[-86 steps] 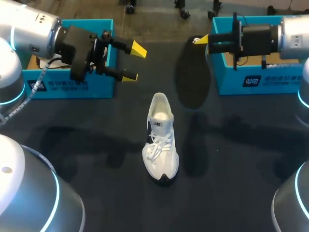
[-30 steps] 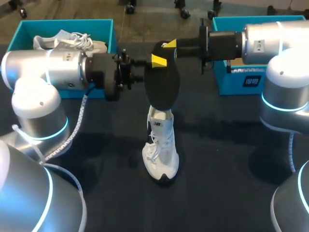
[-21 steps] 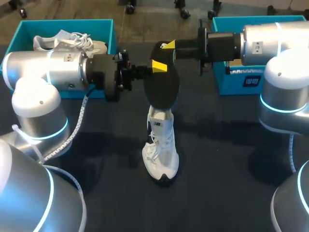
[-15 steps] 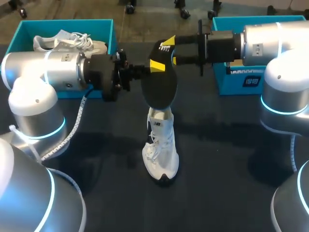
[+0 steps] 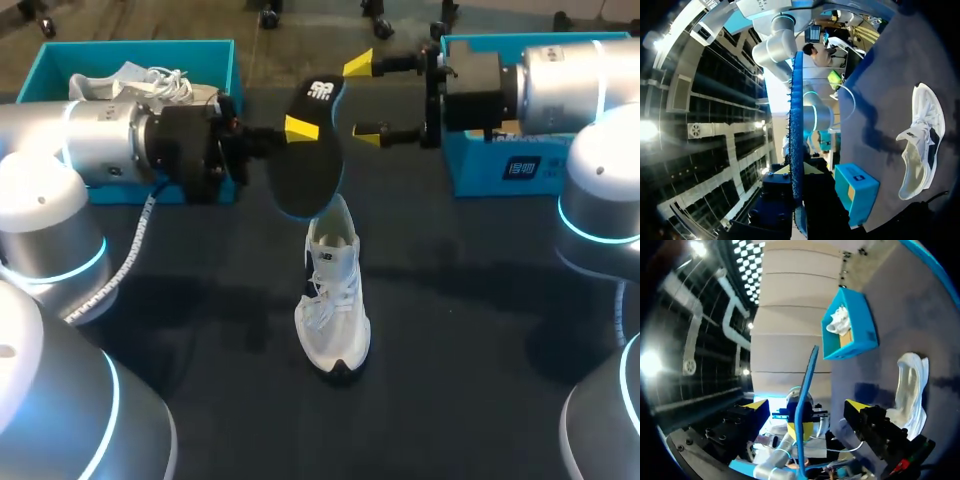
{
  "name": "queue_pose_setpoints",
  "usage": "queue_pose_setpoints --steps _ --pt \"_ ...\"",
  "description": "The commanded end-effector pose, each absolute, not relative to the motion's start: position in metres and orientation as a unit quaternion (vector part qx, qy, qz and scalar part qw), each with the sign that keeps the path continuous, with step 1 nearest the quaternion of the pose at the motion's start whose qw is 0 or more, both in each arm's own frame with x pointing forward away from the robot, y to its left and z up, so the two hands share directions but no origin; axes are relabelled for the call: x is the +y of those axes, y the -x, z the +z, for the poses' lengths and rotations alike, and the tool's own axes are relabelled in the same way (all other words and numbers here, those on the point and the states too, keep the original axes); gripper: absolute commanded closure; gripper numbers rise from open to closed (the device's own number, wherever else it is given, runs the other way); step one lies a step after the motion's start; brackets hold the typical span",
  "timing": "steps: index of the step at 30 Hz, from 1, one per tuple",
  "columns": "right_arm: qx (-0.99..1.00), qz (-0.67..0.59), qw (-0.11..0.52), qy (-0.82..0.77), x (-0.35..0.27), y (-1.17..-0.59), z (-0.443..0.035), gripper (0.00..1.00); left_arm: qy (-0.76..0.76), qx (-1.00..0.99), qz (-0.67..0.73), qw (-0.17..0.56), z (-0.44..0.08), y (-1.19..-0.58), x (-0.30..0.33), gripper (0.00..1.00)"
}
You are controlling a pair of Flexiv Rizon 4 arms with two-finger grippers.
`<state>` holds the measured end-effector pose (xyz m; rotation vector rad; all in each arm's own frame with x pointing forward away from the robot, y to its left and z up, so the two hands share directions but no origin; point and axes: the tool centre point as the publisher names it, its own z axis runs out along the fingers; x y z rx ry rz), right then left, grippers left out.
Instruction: Take the shoe out of the shoebox, open the shoe tongue, remove and reinsert the insole, then place the shoe into the shoebox
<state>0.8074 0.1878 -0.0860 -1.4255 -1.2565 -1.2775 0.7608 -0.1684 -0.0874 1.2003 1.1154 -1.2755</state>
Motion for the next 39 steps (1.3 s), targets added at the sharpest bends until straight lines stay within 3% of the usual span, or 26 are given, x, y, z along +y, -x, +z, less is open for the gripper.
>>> queue_pose_setpoints --steps 1,19,35,39 --pt "-0.494 -0.540 0.410 0.545 0.179 -0.796 -0.091 0.00 -0.496 0.467 -0.525 0.510 -0.086 -0.754 -0.161 1.00" --pt "-0.523 -0.525 0.402 0.538 0.127 -0.773 -0.087 0.00 -0.511 0.470 -0.527 0.490 -0.077 -0.753 -0.136 1.00" --pt "-0.513 -0.523 0.410 0.543 0.123 -0.774 -0.091 0.00 -0.522 0.471 -0.518 0.487 -0.077 -0.751 -0.136 1.00" --pt "-0.513 -0.523 0.410 0.543 0.123 -0.774 -0.091 0.00 -0.433 0.603 -0.568 0.356 -0.072 -0.743 -0.140 1.00"
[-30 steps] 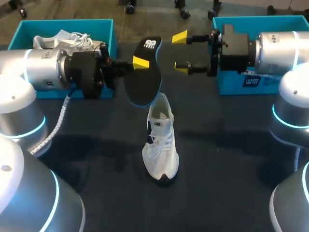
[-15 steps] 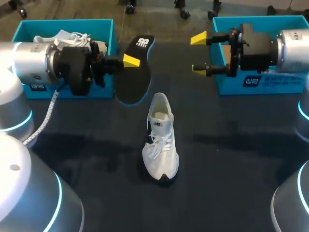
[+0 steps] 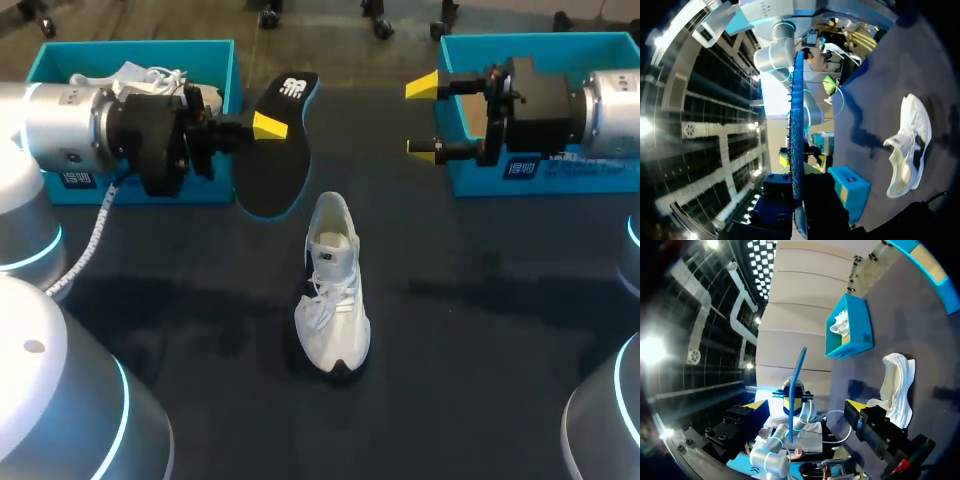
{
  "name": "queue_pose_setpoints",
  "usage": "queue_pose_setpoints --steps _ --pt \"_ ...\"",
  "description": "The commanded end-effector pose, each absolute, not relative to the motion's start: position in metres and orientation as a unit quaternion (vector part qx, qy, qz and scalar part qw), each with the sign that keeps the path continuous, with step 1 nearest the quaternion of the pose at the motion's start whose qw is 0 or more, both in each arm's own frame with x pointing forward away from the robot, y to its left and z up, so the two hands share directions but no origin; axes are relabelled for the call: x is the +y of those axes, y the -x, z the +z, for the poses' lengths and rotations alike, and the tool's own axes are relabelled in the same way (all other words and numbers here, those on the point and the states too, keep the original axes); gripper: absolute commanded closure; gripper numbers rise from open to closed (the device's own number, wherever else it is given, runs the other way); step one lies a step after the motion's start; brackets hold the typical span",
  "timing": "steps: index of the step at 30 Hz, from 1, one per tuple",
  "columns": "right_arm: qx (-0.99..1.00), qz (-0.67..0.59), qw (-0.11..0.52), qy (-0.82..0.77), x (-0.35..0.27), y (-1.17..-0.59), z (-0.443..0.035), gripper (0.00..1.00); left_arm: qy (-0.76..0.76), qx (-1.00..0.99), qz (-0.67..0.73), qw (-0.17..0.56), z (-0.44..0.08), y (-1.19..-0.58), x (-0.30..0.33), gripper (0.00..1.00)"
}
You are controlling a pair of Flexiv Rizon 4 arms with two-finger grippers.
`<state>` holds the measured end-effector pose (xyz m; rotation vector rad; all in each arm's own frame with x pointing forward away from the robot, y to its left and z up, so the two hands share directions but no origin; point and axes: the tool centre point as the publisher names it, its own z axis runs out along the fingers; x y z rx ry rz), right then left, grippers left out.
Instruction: Take the shoe out of the shoebox, open the shoe tongue, remove and reinsert the insole, then place the shoe into the shoebox
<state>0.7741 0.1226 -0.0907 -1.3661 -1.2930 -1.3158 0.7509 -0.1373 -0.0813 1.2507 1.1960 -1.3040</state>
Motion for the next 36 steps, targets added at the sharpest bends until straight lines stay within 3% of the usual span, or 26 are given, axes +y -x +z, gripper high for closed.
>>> queue_pose_setpoints --steps 1,6,18,36 --pt "-0.513 -0.523 0.410 0.543 0.123 -0.774 -0.091 0.00 -0.409 0.616 -0.584 0.335 -0.070 -0.742 -0.141 1.00" --pt "-0.513 -0.523 0.410 0.543 0.123 -0.774 -0.091 0.00 -0.295 0.699 -0.618 0.205 -0.060 -0.736 -0.142 1.00" --pt "-0.513 -0.523 0.410 0.543 0.123 -0.774 -0.091 0.00 -0.093 0.763 -0.639 -0.005 -0.046 -0.726 -0.139 1.00" --pt "-0.513 -0.523 0.410 0.543 0.123 -0.774 -0.091 0.00 0.276 0.645 -0.651 -0.289 -0.057 -0.728 -0.143 1.00"
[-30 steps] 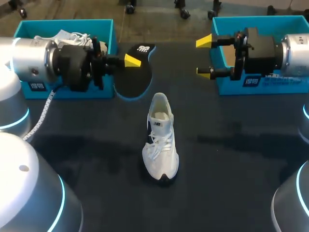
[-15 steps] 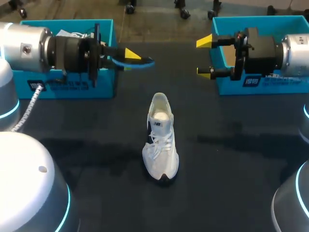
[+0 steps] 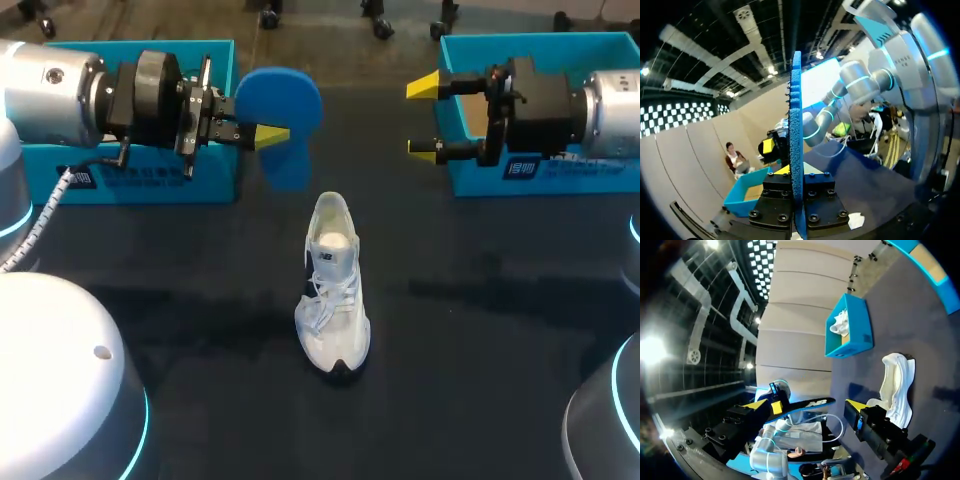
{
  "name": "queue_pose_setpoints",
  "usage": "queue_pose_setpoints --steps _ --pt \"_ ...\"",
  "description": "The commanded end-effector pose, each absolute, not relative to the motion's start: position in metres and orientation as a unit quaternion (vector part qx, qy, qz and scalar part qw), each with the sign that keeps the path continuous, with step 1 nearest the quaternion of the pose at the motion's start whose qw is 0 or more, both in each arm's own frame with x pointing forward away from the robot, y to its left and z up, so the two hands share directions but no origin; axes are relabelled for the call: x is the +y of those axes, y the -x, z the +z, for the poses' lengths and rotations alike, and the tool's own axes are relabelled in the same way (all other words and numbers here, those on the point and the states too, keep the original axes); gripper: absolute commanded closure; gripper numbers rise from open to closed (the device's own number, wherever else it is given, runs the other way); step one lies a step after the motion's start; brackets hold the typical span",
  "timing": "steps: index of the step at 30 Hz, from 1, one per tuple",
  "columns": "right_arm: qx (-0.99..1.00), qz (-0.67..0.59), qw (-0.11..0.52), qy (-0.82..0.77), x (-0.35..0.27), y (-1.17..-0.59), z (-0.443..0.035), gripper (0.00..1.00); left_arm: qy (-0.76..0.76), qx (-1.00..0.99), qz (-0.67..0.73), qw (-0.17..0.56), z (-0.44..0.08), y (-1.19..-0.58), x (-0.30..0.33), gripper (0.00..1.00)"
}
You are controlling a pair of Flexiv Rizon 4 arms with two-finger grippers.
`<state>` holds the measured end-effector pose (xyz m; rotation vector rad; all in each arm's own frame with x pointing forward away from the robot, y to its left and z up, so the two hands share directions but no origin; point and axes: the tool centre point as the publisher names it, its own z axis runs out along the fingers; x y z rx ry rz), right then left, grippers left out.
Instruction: Take the shoe out of the shoebox, open the shoe tongue, remove and reinsert the insole, then place the shoe into the shoebox
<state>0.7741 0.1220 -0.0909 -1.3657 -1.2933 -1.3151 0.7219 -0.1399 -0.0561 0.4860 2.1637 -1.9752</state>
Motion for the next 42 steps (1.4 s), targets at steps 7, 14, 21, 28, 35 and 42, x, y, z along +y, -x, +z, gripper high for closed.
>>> queue_pose_setpoints --steps 7,14,21,28,35,42 --pt "-0.513 -0.523 0.410 0.543 0.123 -0.774 -0.091 0.00 0.310 0.641 -0.633 -0.304 -0.058 -0.730 -0.147 1.00" --pt "-0.513 -0.523 0.410 0.543 0.123 -0.774 -0.091 0.00 0.310 0.641 -0.633 -0.304 -0.058 -0.730 -0.147 1.00" --pt "-0.513 -0.523 0.410 0.543 0.123 -0.774 -0.091 0.00 0.310 0.641 -0.633 -0.304 -0.058 -0.730 -0.147 1.00" --pt "-0.513 -0.523 0.410 0.543 0.123 -0.774 -0.091 0.00 0.338 0.634 -0.612 -0.330 -0.064 -0.732 -0.147 1.00" --pt "-0.513 -0.523 0.410 0.543 0.123 -0.774 -0.091 0.00 0.373 0.616 -0.570 -0.396 -0.081 -0.737 -0.147 1.00" --pt "-0.513 -0.523 0.410 0.543 0.123 -0.774 -0.091 0.00 0.397 0.597 -0.547 -0.432 -0.099 -0.740 -0.149 1.00"
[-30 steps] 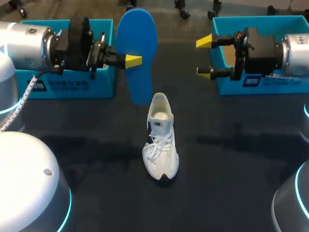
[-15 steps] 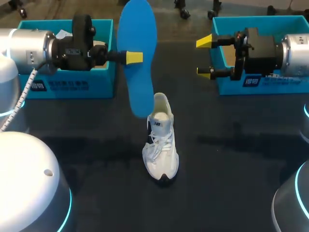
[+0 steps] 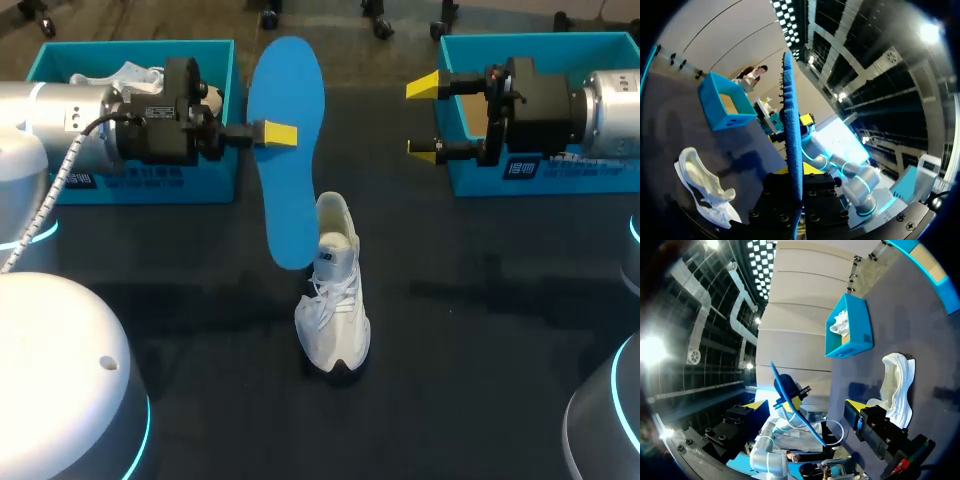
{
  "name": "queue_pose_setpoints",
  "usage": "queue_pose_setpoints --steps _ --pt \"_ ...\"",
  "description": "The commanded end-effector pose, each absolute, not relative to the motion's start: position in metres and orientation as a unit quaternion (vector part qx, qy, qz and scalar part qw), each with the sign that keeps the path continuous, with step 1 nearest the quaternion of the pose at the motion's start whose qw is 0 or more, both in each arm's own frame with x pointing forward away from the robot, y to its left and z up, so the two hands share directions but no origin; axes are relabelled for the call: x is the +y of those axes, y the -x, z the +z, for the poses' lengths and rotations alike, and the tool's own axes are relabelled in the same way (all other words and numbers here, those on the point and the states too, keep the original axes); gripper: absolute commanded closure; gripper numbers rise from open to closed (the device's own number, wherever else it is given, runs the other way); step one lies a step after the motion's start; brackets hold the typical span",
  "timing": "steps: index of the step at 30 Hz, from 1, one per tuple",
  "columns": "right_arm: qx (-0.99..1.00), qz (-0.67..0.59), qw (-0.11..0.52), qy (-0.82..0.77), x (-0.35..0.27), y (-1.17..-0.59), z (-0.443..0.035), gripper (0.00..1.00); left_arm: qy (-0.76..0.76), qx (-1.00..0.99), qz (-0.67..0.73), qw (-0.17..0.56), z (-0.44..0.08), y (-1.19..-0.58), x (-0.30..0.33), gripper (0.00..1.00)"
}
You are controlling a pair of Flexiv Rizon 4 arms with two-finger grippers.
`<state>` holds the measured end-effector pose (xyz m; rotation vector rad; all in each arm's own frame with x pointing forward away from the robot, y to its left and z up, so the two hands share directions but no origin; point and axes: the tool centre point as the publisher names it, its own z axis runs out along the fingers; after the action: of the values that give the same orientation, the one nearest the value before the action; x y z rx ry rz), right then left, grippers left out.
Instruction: Take the shoe out of the shoebox, open the shoe tongue, remove and reinsert the insole, then place the shoe into the shoebox
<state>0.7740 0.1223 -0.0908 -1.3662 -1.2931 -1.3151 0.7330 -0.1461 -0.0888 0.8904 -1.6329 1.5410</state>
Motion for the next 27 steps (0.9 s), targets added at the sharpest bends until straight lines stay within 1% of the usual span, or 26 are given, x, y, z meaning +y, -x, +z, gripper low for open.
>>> queue_pose_setpoints --steps 1,3,7,12,20,27 --pt "-0.513 -0.523 0.410 0.543 0.123 -0.774 -0.091 0.00 -0.400 -0.596 0.545 0.433 -0.101 -0.741 -0.149 1.00" --pt "-0.513 -0.523 0.410 0.543 0.123 -0.774 -0.091 0.00 -0.404 -0.590 0.541 0.443 -0.105 -0.743 -0.150 1.00" --pt "-0.529 -0.527 0.382 0.545 0.131 -0.770 -0.092 0.00 -0.407 -0.579 0.538 0.457 -0.115 -0.747 -0.152 1.00" --pt "-0.553 -0.505 0.350 0.563 0.138 -0.763 -0.088 0.00 -0.404 -0.575 0.541 0.462 -0.125 -0.752 -0.154 1.00" --pt "-0.570 -0.461 0.323 0.599 0.148 -0.754 -0.079 0.00 -0.428 -0.549 0.526 0.488 -0.138 -0.761 -0.158 1.00" --pt "-0.596 -0.442 0.272 0.612 0.158 -0.746 -0.063 0.00 -0.441 -0.540 0.511 0.502 -0.152 -0.770 -0.160 1.00"
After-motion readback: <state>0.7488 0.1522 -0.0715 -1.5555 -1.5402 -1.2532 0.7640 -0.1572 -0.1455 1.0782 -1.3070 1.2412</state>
